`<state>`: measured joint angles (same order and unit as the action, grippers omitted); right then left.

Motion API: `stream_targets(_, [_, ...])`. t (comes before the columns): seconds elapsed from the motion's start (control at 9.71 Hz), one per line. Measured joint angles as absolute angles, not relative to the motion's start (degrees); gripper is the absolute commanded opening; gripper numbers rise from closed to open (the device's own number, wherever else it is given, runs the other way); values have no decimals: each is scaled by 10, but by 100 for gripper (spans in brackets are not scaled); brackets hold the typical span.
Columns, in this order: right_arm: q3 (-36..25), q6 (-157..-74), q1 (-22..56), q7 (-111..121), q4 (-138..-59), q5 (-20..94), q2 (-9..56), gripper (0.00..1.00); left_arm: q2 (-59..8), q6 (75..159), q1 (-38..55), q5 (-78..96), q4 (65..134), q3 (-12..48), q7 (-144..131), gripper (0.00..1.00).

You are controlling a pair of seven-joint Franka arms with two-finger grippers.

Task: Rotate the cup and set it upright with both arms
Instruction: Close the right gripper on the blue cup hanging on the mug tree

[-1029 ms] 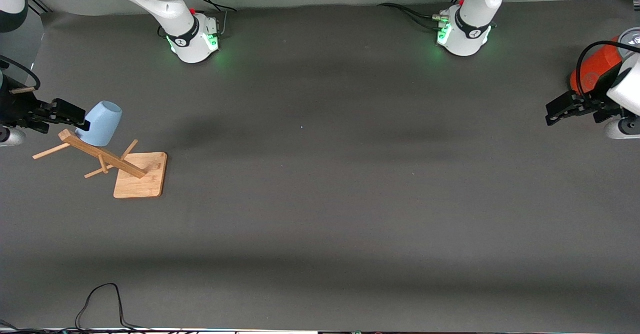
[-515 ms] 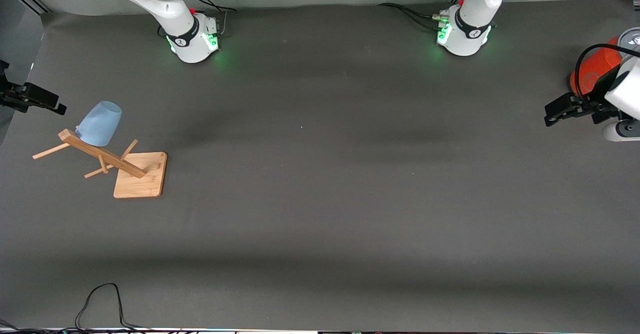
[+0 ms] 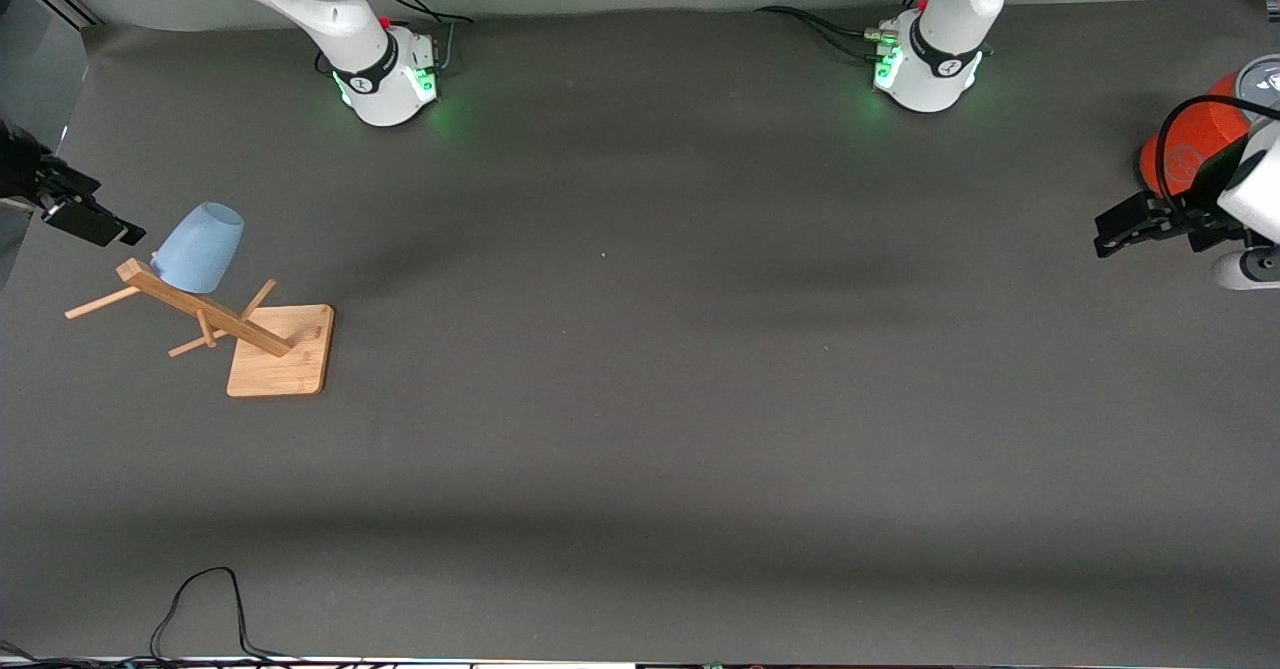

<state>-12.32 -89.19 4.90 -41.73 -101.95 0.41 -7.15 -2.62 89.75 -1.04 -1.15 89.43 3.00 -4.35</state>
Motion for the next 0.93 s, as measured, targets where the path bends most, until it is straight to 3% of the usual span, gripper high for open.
stream_targets(0.93, [-142, -1051, 48, -445, -1213, 3, -98, 100, -49, 899, 1, -11, 870, 37, -43, 100])
